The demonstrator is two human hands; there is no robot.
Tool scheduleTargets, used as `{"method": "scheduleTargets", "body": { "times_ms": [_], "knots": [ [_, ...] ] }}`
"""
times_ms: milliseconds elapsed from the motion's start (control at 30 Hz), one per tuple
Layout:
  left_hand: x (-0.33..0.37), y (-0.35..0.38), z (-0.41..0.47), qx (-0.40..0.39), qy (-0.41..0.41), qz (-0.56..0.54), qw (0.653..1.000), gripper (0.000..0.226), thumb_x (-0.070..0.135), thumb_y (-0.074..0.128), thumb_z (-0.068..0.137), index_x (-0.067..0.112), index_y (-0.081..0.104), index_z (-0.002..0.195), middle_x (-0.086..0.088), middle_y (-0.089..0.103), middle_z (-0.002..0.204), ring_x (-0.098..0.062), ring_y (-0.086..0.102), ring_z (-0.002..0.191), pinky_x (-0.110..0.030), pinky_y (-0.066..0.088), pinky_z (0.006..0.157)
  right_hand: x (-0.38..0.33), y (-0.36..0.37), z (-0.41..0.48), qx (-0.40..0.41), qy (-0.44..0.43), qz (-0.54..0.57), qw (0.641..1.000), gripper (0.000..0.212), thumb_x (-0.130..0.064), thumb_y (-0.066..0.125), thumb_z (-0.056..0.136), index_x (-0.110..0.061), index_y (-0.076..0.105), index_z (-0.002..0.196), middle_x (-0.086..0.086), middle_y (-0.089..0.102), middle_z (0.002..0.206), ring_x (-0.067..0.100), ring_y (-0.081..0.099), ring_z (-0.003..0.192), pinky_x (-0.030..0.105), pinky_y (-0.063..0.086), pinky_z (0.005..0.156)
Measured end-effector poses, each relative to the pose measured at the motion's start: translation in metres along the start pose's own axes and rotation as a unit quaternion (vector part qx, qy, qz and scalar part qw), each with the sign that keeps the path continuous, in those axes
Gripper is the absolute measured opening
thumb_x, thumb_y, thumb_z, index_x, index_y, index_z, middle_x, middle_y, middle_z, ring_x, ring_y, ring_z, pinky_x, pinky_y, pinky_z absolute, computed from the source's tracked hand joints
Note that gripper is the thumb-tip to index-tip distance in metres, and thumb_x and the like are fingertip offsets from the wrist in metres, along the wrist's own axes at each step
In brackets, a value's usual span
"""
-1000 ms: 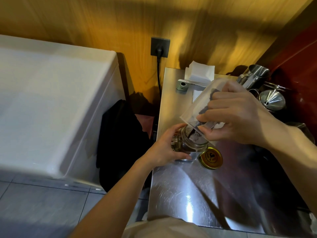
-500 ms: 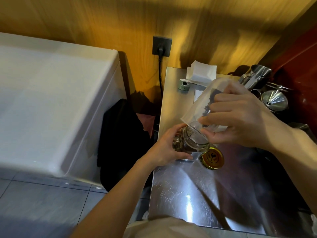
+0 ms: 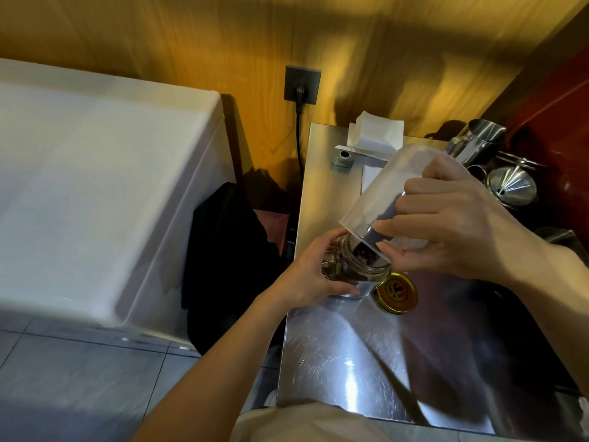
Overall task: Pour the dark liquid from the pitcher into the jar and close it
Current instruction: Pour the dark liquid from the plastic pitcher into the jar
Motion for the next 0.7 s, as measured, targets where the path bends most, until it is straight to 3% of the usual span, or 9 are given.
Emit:
{"method": "scheduleTargets", "body": {
  "times_ms": [100, 400, 700],
  "knots": [
    [0.0, 0.0, 0.0, 0.0, 0.001, 0.003, 1.0, 0.099, 0.025, 0.091, 0.064, 0.032, 0.034, 0.144, -0.002, 0.048, 0.144, -0.019, 0.045, 0.135, -0.049, 0.039, 0.114, -0.001, 0.0, 0.0, -0.005, -0.003, -0.008, 1.0, 0.024, -0.021, 0.06, 0.085, -0.008, 0.07, 0.067, 0.006, 0.06, 0.053, 0.023, 0.045, 0.049, 0.033, 0.032, 0.063],
    [0.001, -0.001, 0.0, -0.006, -0.008, -0.002, 1.0, 0.098, 0.023, 0.091, 0.065, 0.032, 0.033, 0.144, -0.003, 0.048, 0.143, -0.022, 0.046, 0.134, -0.05, 0.041, 0.112, -0.008, -0.001, 0.002, -0.004, -0.037, -0.037, 0.999, 0.026, -0.017, 0.06, 0.085, -0.008, 0.067, 0.061, 0.004, 0.049, 0.047, 0.024, 0.043, 0.047, 0.036, 0.038, 0.055],
    [0.003, -0.002, 0.0, -0.01, -0.004, 0.004, 1.0, 0.096, 0.021, 0.091, 0.066, 0.027, 0.036, 0.144, -0.005, 0.049, 0.142, -0.022, 0.047, 0.133, -0.049, 0.04, 0.112, -0.015, 0.002, -0.002, -0.006, -0.062, -0.078, 0.995, 0.025, -0.016, 0.059, 0.084, -0.008, 0.064, 0.061, 0.003, 0.046, 0.05, 0.023, 0.046, 0.05, 0.034, 0.034, 0.058]
  ]
}}
Point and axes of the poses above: each hand's wrist, its own z-axis towards the middle knuckle, its own y-axis out of the palm, x = y × z, the point moved 2 cm from there along z, towards the middle knuckle
